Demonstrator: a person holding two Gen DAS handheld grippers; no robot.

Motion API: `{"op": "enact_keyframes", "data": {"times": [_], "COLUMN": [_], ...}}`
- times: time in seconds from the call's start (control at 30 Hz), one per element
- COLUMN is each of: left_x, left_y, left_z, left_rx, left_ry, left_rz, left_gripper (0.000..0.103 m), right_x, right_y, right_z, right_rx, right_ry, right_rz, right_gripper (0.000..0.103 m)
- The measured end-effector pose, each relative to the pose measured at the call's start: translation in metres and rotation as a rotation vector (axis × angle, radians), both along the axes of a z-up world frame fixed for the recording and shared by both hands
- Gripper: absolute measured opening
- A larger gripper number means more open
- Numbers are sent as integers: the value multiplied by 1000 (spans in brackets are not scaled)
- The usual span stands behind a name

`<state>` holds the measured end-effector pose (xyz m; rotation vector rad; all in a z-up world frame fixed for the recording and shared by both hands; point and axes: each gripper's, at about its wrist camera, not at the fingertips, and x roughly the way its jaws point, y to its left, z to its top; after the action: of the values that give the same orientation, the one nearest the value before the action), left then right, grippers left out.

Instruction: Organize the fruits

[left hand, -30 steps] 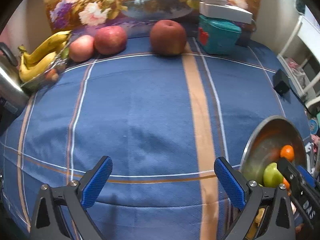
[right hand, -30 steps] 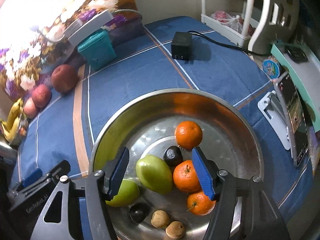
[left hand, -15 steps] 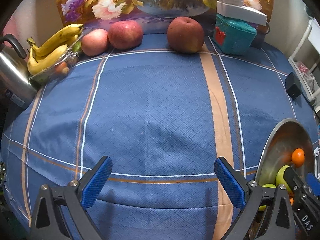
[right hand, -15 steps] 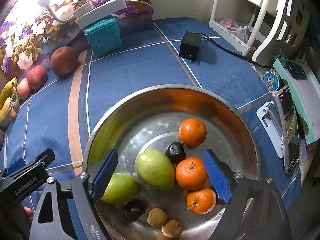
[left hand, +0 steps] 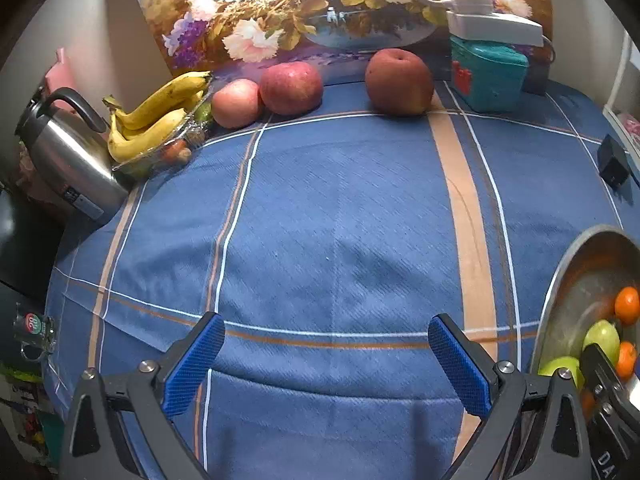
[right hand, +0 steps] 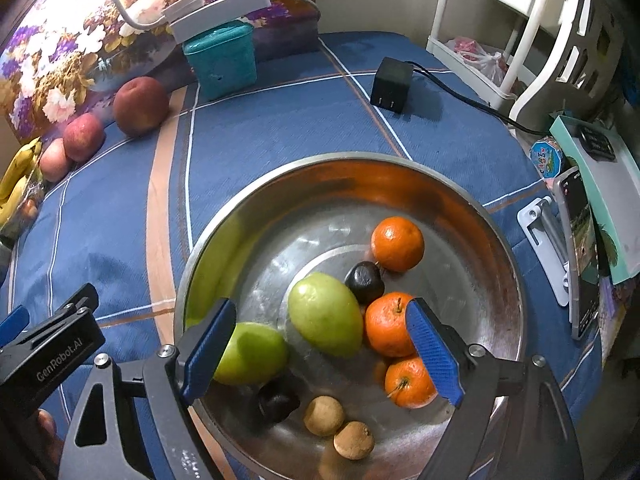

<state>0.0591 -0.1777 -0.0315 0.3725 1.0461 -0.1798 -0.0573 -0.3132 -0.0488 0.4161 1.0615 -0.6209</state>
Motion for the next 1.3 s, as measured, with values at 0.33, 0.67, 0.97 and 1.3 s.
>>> {"op": "enact_keyframes", "data": {"times": [0.33, 0.67, 0.97, 1.3], "left_x": [-16, -36, -59, -73], "left_y": [8, 32, 46, 62], "left_z": [-1, 1, 2, 2], "left_rx": [13, 16, 33, 37], "left_ry": [6, 14, 8, 18], "left_rz": [-12, -2, -14, -5], "left_gripper": [103, 103, 103, 103], "right_x": [-6, -25, -43, -56], "right_y": [10, 23, 37, 56], "right_z": [-3, 1, 2, 4], "right_rx": [4, 1, 6, -7], "right_ry": [4, -12, -29, -26], "right_rz": [1, -2, -1, 30], "right_gripper": [87, 87, 87, 87]}}
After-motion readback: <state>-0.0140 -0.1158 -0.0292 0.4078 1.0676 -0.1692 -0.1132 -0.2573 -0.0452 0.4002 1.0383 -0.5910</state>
